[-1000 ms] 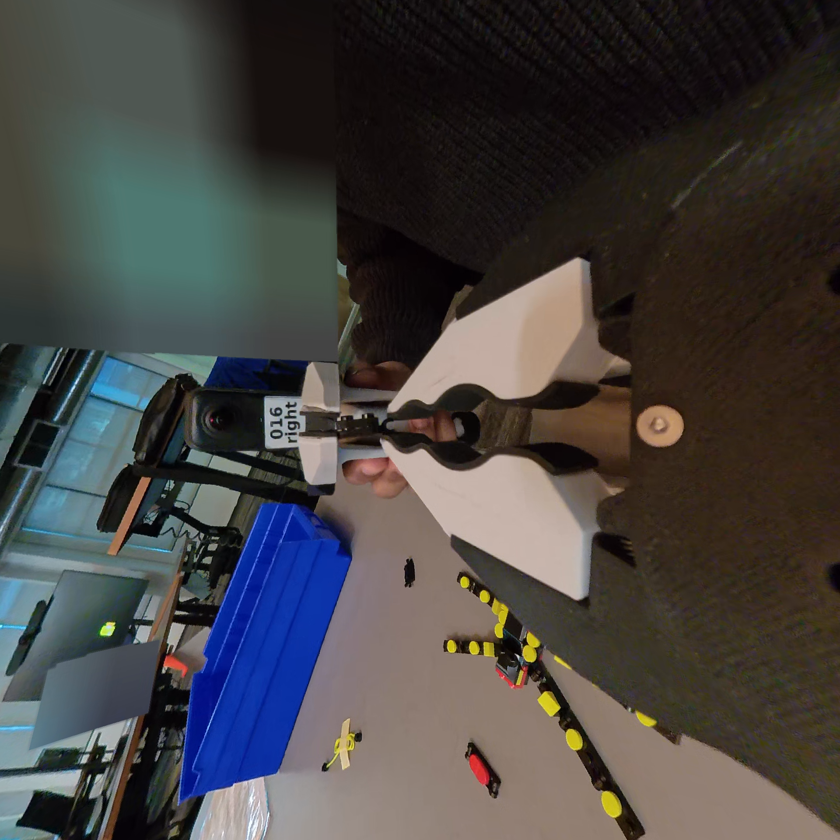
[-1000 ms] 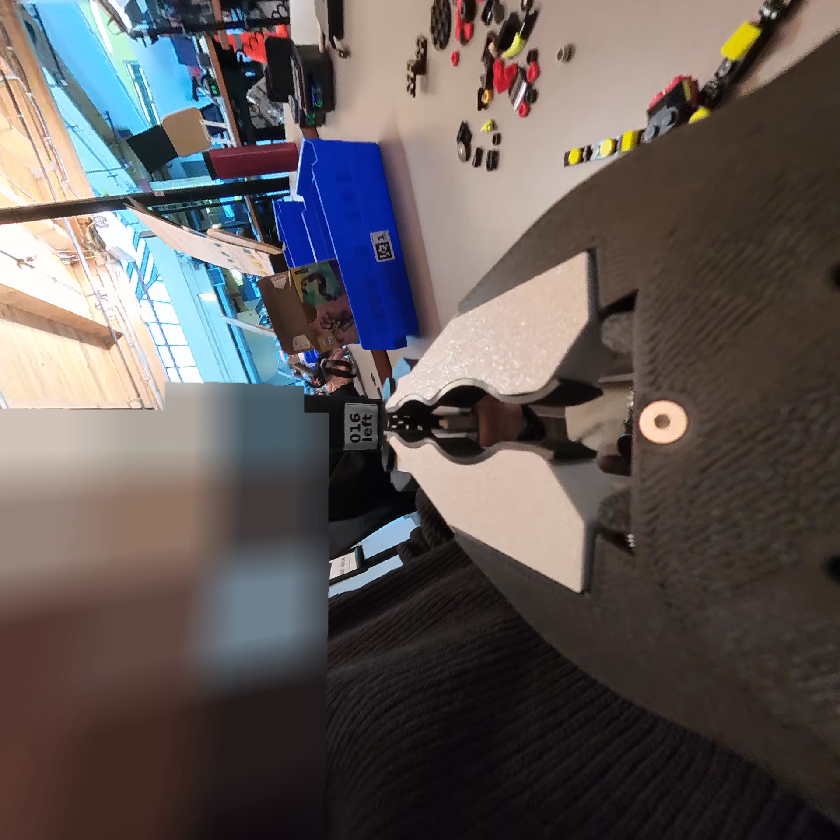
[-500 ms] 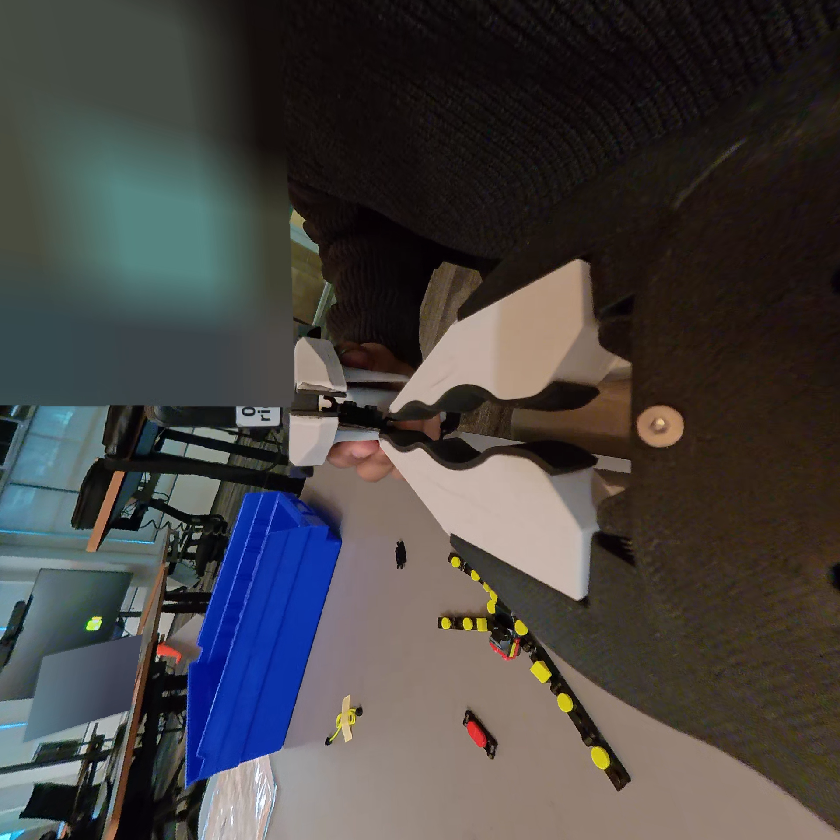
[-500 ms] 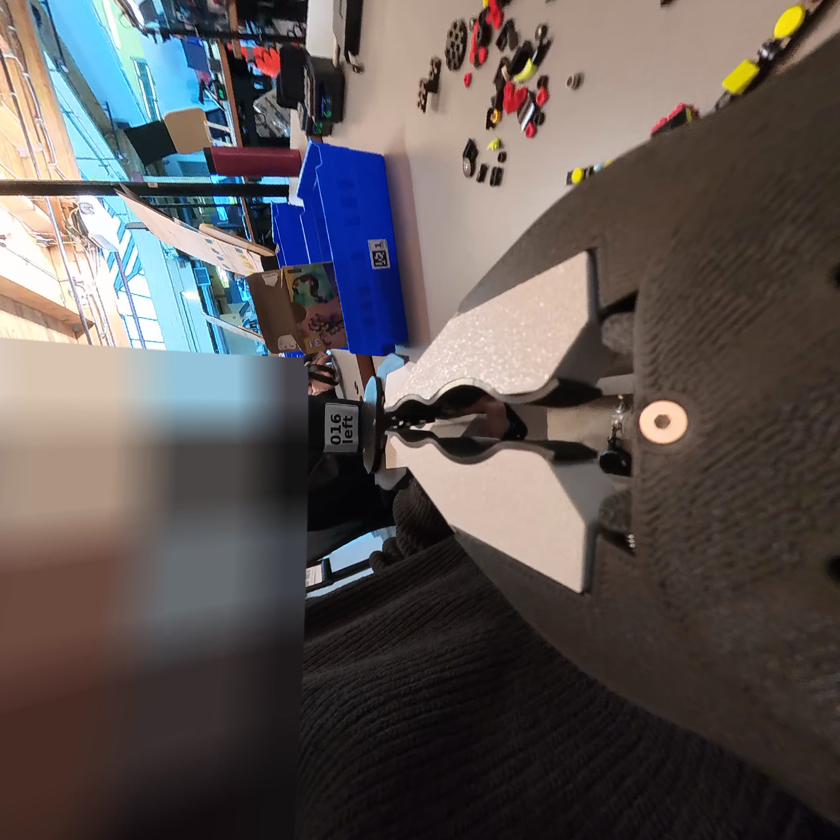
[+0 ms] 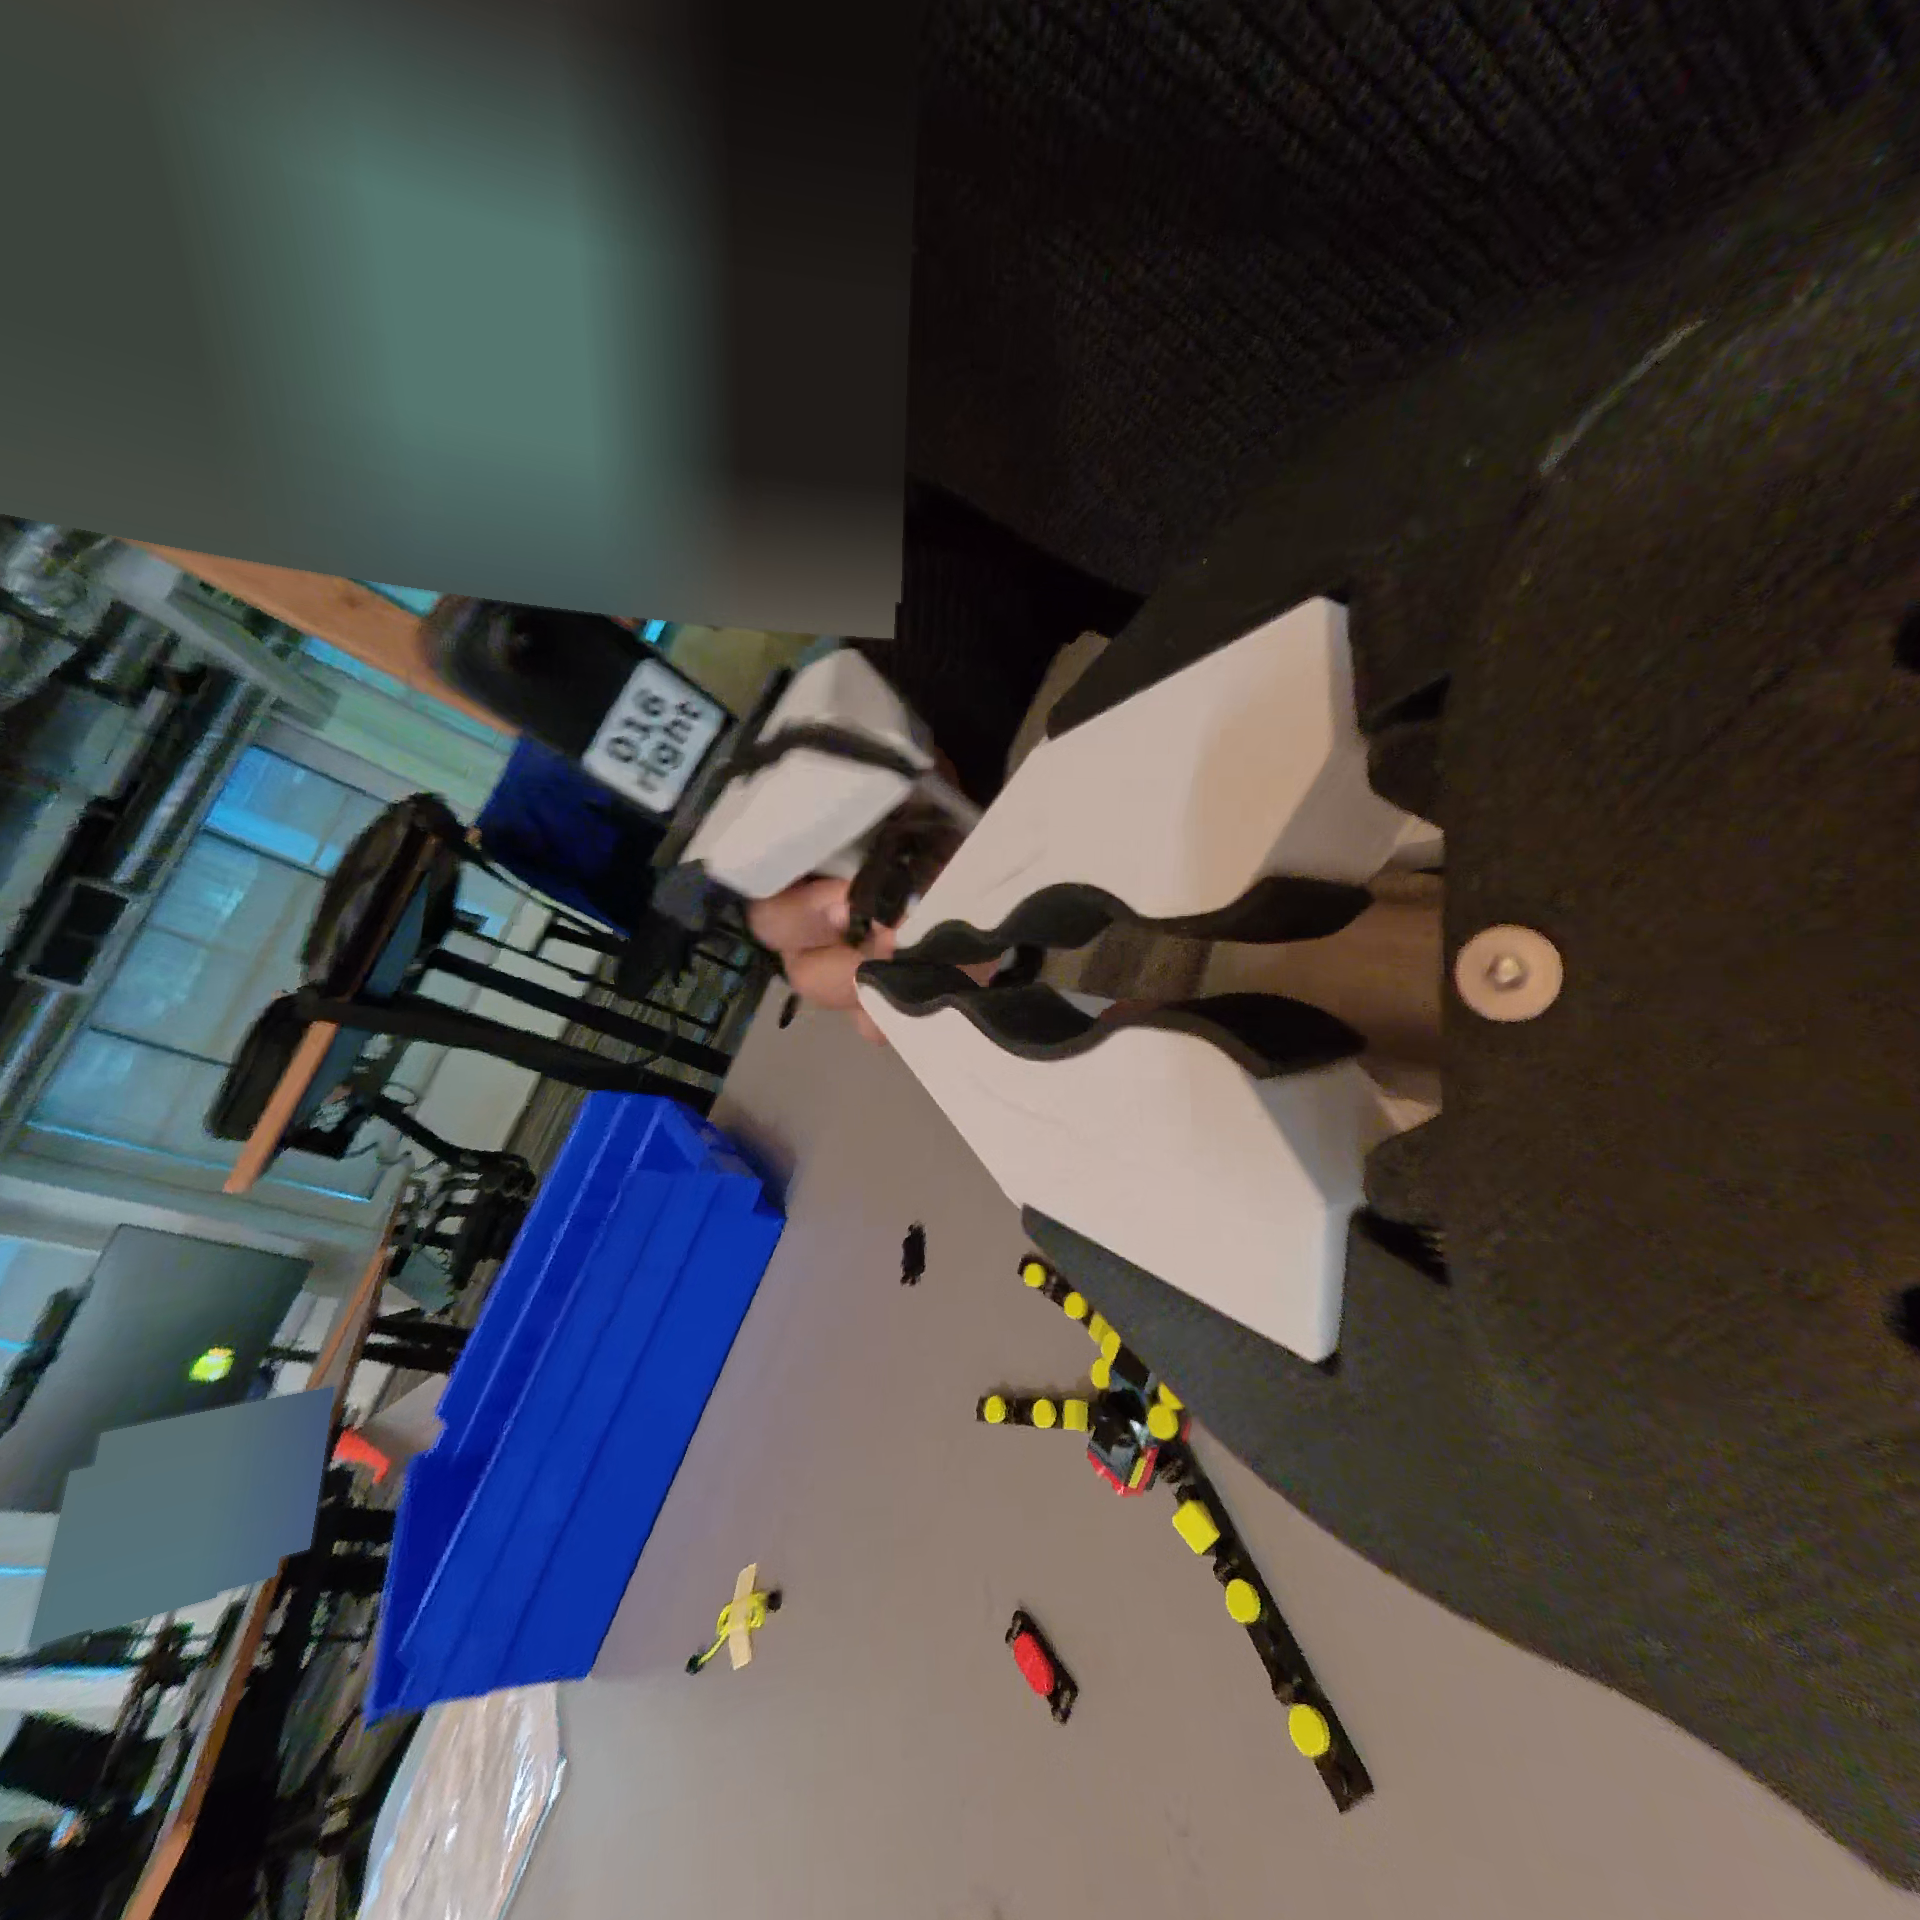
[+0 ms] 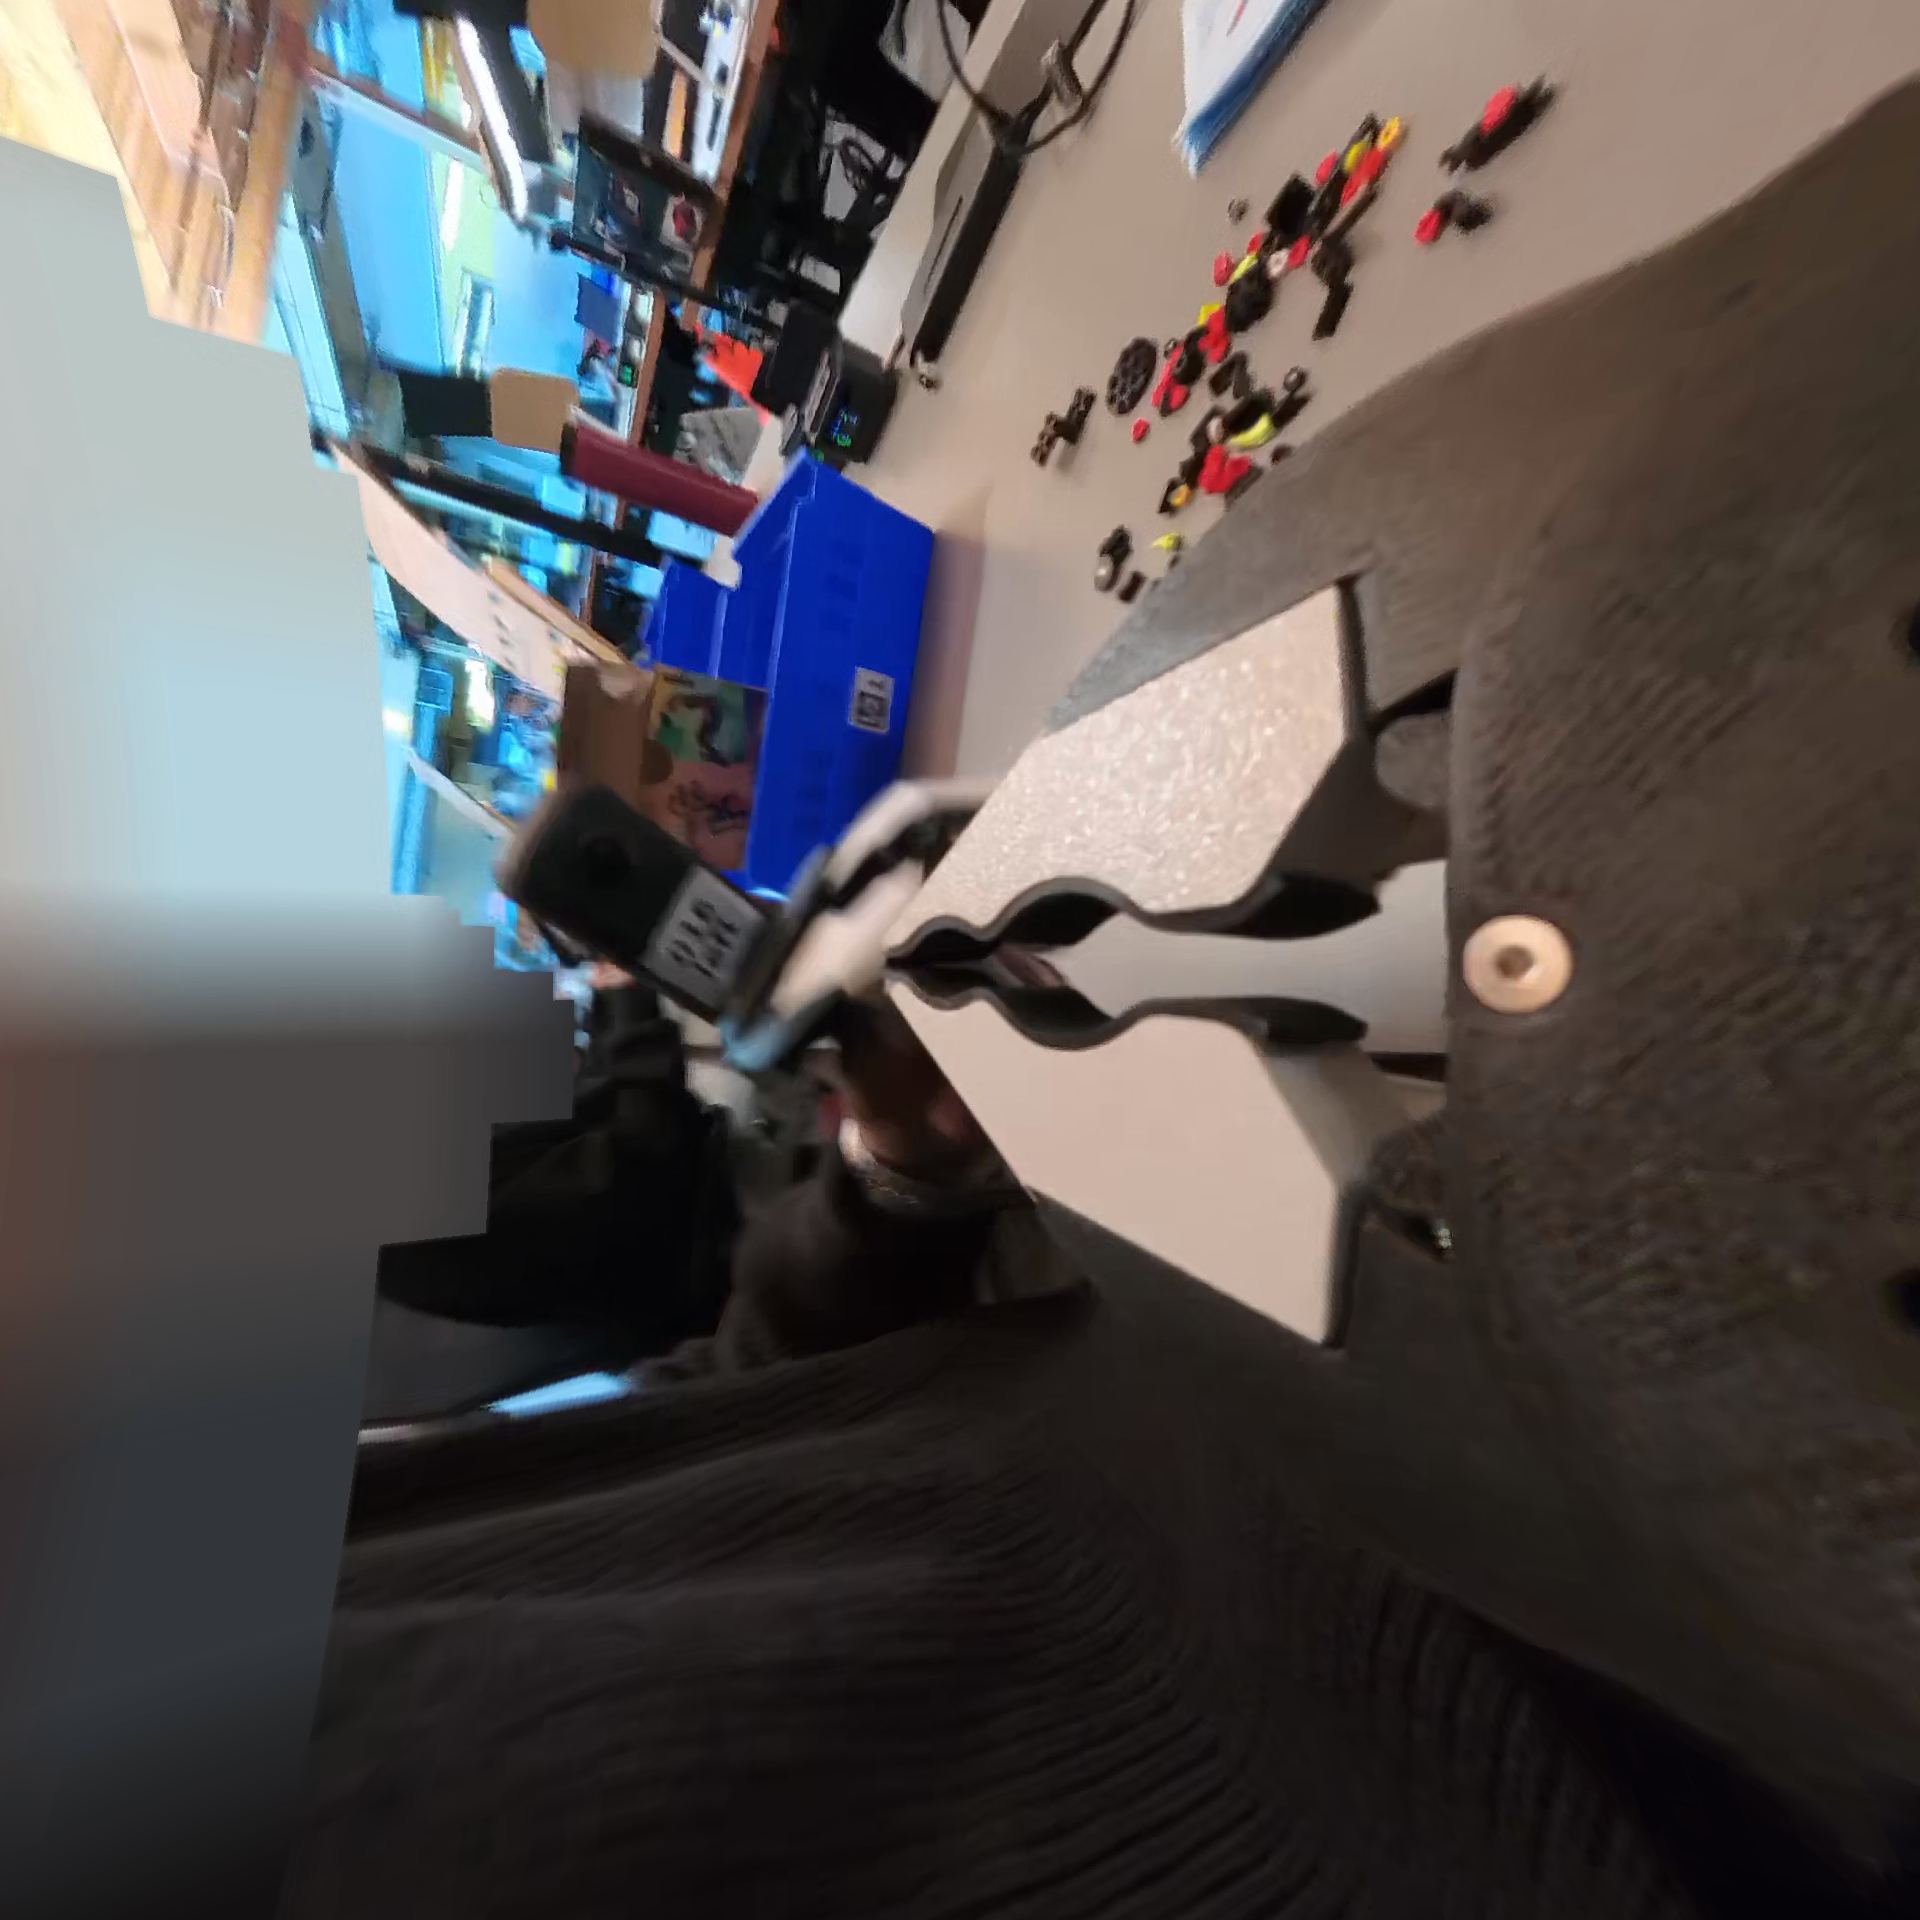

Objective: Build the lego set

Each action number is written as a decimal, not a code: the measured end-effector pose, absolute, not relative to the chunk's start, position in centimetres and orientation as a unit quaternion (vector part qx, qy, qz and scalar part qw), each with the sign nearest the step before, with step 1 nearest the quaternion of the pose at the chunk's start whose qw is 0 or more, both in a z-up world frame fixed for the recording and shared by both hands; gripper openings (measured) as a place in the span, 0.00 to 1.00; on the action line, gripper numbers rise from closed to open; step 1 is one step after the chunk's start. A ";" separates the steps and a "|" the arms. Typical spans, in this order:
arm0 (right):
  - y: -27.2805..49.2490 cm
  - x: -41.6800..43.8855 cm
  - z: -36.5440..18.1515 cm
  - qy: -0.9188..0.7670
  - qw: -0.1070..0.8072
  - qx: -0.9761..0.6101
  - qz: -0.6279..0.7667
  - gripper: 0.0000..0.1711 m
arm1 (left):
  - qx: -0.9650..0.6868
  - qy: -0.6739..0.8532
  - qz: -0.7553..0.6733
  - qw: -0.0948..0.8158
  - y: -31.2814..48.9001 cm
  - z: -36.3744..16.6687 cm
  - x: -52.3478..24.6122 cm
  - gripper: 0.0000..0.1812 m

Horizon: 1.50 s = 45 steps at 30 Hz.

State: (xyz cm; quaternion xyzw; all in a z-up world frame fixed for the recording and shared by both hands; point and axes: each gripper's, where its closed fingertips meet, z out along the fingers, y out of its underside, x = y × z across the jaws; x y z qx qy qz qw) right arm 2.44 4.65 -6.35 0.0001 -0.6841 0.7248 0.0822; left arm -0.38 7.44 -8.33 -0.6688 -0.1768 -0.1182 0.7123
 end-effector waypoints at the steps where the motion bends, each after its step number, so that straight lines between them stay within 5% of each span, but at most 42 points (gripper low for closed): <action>1: 4.5 2.4 -6.7 -0.692 0.099 0.003 0.715 0.00 | -0.659 -0.174 -0.130 0.721 7.0 -7.8 -0.4 0.00; 11: 5.7 -3.2 -9.5 -0.724 0.202 -0.101 0.652 0.00 | -0.706 -0.252 -0.074 0.657 6.9 -11.6 -3.5 0.00; 26: 7.6 -4.1 -8.9 -0.698 0.169 -0.148 0.680 0.00 | -0.701 -0.278 -0.037 0.656 4.4 -12.1 -5.8 0.00; 33: 6.3 -0.8 -9.3 -0.728 0.108 -0.137 0.662 0.02 | -0.805 -0.211 -0.025 0.554 6.7 -16.4 -2.1 0.00; 39: 4.0 7.4 -18.3 -0.835 -0.019 -0.153 0.528 0.14 | -0.762 -0.283 -0.043 0.581 5.5 -15.6 -1.7 0.02; 45: 5.1 11.3 -28.6 -0.927 -0.035 -0.175 0.329 0.22 | -0.709 -0.331 -0.090 0.615 4.7 -14.5 1.0 0.06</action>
